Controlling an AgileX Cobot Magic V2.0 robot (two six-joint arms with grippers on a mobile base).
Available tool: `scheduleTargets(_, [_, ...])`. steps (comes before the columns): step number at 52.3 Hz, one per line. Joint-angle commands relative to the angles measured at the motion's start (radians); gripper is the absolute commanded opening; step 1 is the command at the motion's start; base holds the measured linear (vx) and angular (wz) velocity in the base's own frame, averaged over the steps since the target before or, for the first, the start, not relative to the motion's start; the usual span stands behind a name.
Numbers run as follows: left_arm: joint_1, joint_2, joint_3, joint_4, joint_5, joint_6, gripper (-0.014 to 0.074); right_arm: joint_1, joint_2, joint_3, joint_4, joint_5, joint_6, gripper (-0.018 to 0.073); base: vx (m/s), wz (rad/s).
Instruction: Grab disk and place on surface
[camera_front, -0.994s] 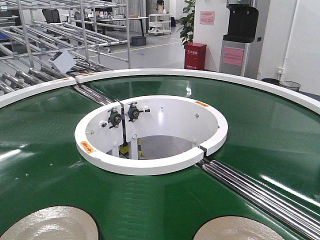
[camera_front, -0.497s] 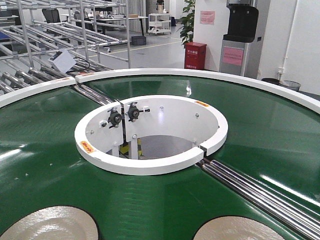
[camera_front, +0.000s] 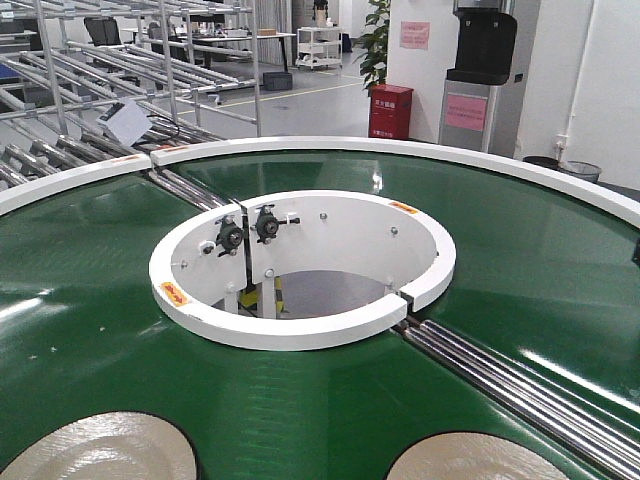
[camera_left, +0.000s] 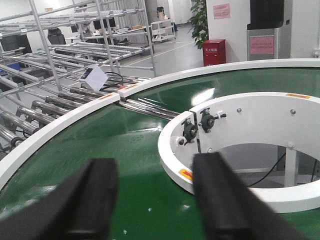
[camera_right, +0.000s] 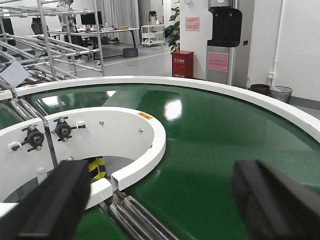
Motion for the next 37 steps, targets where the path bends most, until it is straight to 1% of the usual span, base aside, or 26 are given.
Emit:
scheduleTargets(1, [-0.007, -0.014, -0.036, -0.006, -0.072, 0.003, 0.0642, -0.002, -0.010, -0.036, -0.008, -0.080, -0.003, 0.0729, 0.00, 0.00])
scheduleTargets(5, [-0.010, -0.014, -0.036, -0.006, -0.074, -0.009, 0.0663, -0.002, -0.010, -0.036, 0.003, -0.078, 0.005, 0.0722, 0.00, 0.00])
scheduleTargets(9, [-0.015, -0.014, -0.036, -0.006, -0.070, -0.007, 0.0655, -0.002, -0.010, -0.038, 0.048, -0.045, 0.038, 0.0706, 0.00, 0.00])
scheduleTargets(12, [-0.014, -0.014, -0.038, -0.006, -0.049, -0.007, 0.0643, -0.008, -0.007, -0.055, 0.080, 0.046, 0.056, 0.0683, 0.00, 0.00])
scheduleTargets(15, [-0.008, -0.014, -0.048, -0.006, 0.010, -0.007, 0.0629, -0.028, 0.013, -0.089, 0.109, 0.156, 0.056, 0.0644, 0.00, 0.00])
scheduleTargets(18, [0.013, -0.009, -0.058, -0.006, 0.083, -0.007, 0.0615, -0.048, 0.044, -0.122, 0.130, 0.257, 0.051, 0.0609, 0.00, 0.00])
scheduleTargets(24, [0.091, 0.036, -0.088, -0.006, 0.248, -0.012, 0.0583, -0.079, 0.128, -0.186, 0.185, 0.394, 0.033, 0.0528, 0.00, 0.00])
scheduleTargets(28, [0.134, 0.101, -0.119, -0.006, 0.335, -0.072, 0.0563, -0.088, 0.198, -0.238, 0.273, 0.493, -0.039, 0.0491, 0.00, 0.00])
scheduleTargets(29, [0.143, 0.121, -0.124, -0.006, 0.352, -0.086, 0.0557, -0.088, 0.226, -0.251, 0.322, 0.528, -0.085, 0.0484, 0.00, 0.00])
scheduleTargets(30, [0.150, 0.143, -0.130, -0.006, 0.367, -0.094, 0.0551, -0.088, 0.240, -0.263, 0.351, 0.546, -0.132, 0.0477, 0.00, 0.00])
scheduleTargets(32, [0.161, 0.178, -0.140, -0.008, 0.393, -0.098, 0.0538, -0.088, 0.276, -0.283, 0.427, 0.593, -0.214, 0.0473, 0.00, 0.00])
scheduleTargets(34, [0.167, 0.224, -0.150, -0.011, 0.420, -0.098, 0.0528, -0.088, 0.329, -0.308, 0.544, 0.666, -0.326, 0.0473, 0.00, 0.00])
scheduleTargets(36, [0.176, 0.274, -0.158, -0.016, 0.459, -0.088, 0.0516, -0.088, 0.374, -0.328, 0.637, 0.727, -0.426, 0.0473, 0.00, 0.00])
scheduleTargets(37, [0.180, 0.299, -0.163, -0.020, 0.484, -0.078, 0.0510, -0.088, 0.389, -0.334, 0.665, 0.747, -0.456, 0.0473, 0.00, 0.00])
